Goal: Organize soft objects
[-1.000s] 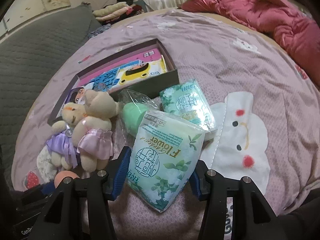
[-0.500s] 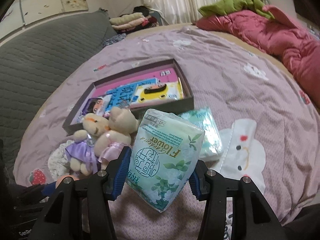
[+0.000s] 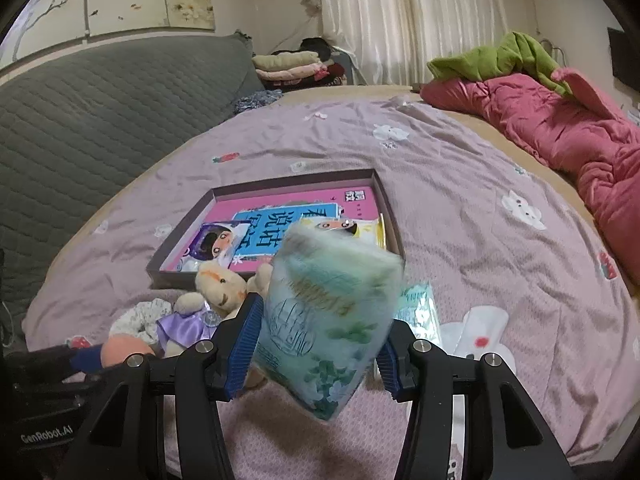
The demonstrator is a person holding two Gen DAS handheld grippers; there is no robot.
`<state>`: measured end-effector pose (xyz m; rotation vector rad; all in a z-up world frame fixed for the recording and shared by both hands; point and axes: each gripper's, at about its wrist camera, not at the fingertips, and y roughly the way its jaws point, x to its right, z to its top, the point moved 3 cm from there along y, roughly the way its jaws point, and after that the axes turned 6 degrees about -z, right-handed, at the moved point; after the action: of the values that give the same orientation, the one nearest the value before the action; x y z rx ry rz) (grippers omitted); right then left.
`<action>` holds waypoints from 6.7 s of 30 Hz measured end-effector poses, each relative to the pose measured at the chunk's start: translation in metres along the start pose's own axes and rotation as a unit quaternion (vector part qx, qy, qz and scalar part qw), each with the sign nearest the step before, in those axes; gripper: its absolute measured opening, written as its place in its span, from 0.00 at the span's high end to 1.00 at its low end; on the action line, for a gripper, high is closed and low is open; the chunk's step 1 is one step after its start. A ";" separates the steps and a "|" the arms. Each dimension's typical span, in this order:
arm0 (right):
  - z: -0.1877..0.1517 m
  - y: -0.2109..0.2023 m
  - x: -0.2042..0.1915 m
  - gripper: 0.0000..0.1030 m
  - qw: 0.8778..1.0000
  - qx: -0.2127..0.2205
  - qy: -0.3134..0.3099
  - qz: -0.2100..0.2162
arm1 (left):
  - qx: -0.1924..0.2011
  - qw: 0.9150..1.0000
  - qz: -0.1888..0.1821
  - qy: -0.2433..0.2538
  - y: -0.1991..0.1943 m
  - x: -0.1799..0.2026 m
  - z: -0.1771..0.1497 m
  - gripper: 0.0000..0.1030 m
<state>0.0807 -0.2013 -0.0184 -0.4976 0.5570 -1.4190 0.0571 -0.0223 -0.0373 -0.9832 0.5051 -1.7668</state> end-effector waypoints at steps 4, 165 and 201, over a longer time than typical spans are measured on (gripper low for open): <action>0.006 -0.002 0.003 0.51 1.000 0.009 0.000 0.004 | 0.017 1.000 0.008 0.006 -0.002 -0.003 0.012 0.50; 0.086 0.149 0.048 0.44 0.997 -0.078 -0.027 -0.008 | -0.132 0.977 -0.024 0.166 0.158 -0.009 0.105 0.47; 0.094 0.134 0.039 0.27 0.999 -0.031 -0.029 0.030 | -0.064 0.992 -0.049 0.099 0.107 -0.034 0.130 0.45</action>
<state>0.2464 -0.2284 -0.0321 -0.5661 0.5655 -1.3294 0.2283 -0.0207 -0.0520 -0.9393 0.7146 -1.9500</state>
